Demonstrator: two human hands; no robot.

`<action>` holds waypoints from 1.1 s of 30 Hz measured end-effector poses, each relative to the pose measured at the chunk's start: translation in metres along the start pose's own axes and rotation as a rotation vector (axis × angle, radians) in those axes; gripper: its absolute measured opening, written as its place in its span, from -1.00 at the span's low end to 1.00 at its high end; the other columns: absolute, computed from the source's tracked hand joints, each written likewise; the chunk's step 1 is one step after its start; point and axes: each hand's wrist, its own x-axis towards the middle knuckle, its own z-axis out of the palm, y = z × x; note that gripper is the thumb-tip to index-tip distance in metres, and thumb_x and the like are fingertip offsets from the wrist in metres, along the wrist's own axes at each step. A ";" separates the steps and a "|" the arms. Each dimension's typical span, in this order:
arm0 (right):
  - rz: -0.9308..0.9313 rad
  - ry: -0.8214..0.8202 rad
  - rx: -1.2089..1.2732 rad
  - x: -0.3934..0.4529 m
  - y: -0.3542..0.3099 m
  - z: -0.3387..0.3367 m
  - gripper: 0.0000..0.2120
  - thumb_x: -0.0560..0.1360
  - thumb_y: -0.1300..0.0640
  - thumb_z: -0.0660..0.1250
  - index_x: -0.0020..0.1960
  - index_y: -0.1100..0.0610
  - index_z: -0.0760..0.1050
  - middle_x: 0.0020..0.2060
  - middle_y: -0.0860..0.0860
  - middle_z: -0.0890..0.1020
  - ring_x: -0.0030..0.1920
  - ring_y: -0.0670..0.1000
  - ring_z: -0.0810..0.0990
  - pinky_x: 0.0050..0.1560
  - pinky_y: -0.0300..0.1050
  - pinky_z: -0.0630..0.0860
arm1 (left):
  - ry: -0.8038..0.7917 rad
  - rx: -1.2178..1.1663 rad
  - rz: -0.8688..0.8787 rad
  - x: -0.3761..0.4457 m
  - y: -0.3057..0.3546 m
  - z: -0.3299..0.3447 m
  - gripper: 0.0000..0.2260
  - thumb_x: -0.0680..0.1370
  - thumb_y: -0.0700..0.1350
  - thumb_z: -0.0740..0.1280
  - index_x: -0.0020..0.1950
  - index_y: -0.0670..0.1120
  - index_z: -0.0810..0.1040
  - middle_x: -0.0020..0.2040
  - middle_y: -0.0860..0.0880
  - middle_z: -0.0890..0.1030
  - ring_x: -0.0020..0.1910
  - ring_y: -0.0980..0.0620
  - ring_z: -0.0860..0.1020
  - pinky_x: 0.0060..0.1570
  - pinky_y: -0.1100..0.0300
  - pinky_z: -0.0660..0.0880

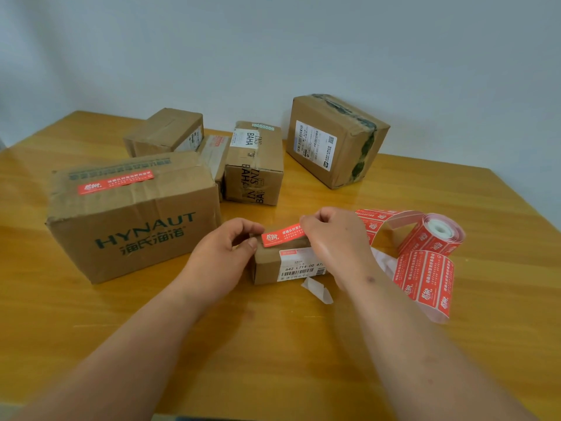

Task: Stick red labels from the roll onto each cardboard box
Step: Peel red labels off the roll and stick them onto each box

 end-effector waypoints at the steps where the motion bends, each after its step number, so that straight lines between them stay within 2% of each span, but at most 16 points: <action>1: 0.002 0.000 -0.006 0.000 0.000 0.001 -0.71 0.53 -0.06 0.25 -0.32 0.02 0.47 -0.37 -0.08 0.59 -0.24 -0.03 0.56 0.10 0.18 0.50 | 0.005 -0.007 -0.008 0.000 0.001 0.001 -0.80 0.65 -0.12 0.21 0.13 0.13 0.56 0.05 0.22 0.57 0.02 0.27 0.50 -0.19 0.45 0.35; 4: -0.002 0.004 -0.024 0.000 -0.001 0.000 -0.72 0.53 -0.05 0.24 -0.32 0.02 0.46 -0.36 -0.07 0.58 -0.24 -0.03 0.55 0.13 0.20 0.48 | 0.030 -0.020 -0.011 -0.001 0.003 0.003 -0.81 0.66 -0.08 0.18 0.11 0.10 0.57 0.01 0.21 0.57 -0.02 0.25 0.50 -0.20 0.40 0.36; 10: -0.021 -0.003 -0.093 0.001 -0.001 0.000 -0.72 0.55 -0.03 0.21 -0.31 0.01 0.46 -0.35 -0.08 0.56 -0.24 -0.06 0.52 0.12 0.18 0.48 | 0.086 0.025 -0.026 0.005 0.009 0.008 -0.91 0.58 0.05 0.30 0.01 0.10 0.57 -0.09 0.15 0.61 -0.09 0.18 0.55 -0.12 0.22 0.53; 21: -0.077 0.011 -0.208 0.006 0.005 0.002 -0.70 0.55 -0.05 0.20 -0.31 0.01 0.46 -0.30 -0.07 0.59 -0.17 0.00 0.57 0.05 0.16 0.53 | 0.150 0.047 -0.031 0.010 0.012 0.017 -0.97 0.53 -0.04 0.39 -0.04 0.06 0.59 -0.12 0.12 0.60 -0.13 0.16 0.53 -0.28 0.29 0.39; 27: -0.155 0.047 -0.335 0.010 0.011 0.004 -0.72 0.52 -0.06 0.20 -0.30 0.02 0.48 -0.27 -0.05 0.56 -0.14 0.04 0.53 0.00 0.11 0.53 | 0.146 0.059 -0.039 0.012 0.011 0.017 -0.96 0.54 -0.05 0.39 -0.02 0.06 0.59 -0.09 0.14 0.59 -0.11 0.18 0.52 -0.25 0.31 0.43; 31: -0.230 0.054 -0.406 0.011 0.013 0.003 -0.71 0.48 -0.13 0.28 -0.35 -0.02 0.41 -0.24 -0.05 0.46 -0.09 0.05 0.48 -0.03 0.10 0.50 | 0.144 0.072 -0.034 0.013 0.010 0.017 -0.95 0.53 -0.05 0.40 -0.03 0.08 0.58 -0.09 0.14 0.59 -0.10 0.17 0.53 -0.21 0.29 0.47; 33: -0.269 0.045 -0.449 0.011 0.012 0.001 -0.69 0.46 -0.18 0.31 -0.32 0.00 0.43 -0.23 -0.04 0.44 -0.08 0.05 0.47 -0.03 0.06 0.49 | 0.143 0.086 -0.029 0.013 0.010 0.017 -0.95 0.53 -0.05 0.40 -0.04 0.09 0.57 -0.09 0.15 0.59 -0.10 0.17 0.53 -0.19 0.27 0.49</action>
